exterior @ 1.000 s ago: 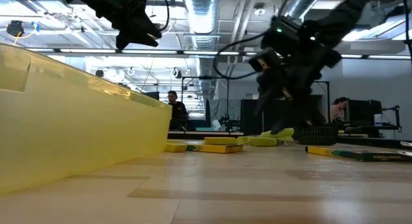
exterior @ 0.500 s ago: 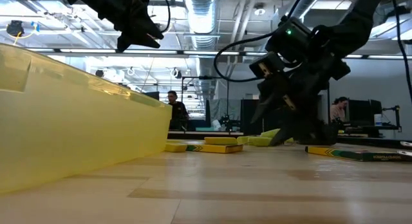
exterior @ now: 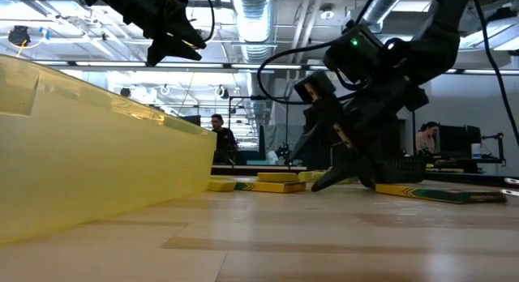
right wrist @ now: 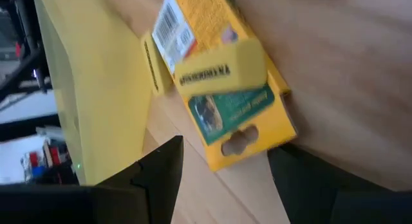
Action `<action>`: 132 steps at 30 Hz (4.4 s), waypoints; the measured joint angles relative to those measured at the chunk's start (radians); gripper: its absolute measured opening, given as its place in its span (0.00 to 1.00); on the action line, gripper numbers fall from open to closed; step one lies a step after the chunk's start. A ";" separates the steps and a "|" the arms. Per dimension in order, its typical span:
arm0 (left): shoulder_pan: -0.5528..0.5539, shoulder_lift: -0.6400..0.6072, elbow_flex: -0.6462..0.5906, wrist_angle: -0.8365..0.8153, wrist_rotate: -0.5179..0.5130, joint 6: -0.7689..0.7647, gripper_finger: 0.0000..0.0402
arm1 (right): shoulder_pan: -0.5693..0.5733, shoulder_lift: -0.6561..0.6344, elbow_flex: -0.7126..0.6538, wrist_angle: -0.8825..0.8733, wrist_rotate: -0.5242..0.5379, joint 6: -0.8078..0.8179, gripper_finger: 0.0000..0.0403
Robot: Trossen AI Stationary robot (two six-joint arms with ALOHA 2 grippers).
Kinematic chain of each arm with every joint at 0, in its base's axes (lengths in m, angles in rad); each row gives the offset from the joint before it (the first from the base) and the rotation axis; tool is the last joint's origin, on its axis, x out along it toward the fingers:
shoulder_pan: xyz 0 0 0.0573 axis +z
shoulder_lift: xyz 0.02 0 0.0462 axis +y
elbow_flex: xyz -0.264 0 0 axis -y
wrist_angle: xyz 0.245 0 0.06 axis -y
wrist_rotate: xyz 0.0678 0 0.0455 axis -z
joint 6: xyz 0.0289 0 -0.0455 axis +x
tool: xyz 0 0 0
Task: Pick & Place School Supplies
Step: Put the yellow crayon box into the yellow bin
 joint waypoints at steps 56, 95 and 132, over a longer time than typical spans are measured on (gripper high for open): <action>0.041 0.000 0.000 0.003 -0.019 0.000 0.36 | -0.156 -0.394 0.002 -0.244 0.145 -0.176 0.00; 0.096 0.013 0.000 0.026 -0.029 0.035 0.36 | 0.092 0.022 0.670 -0.304 -0.216 -0.343 0.00; 0.095 0.013 0.000 0.046 0.016 0.039 0.36 | 0.048 0.179 0.799 -0.138 -0.293 -0.325 0.35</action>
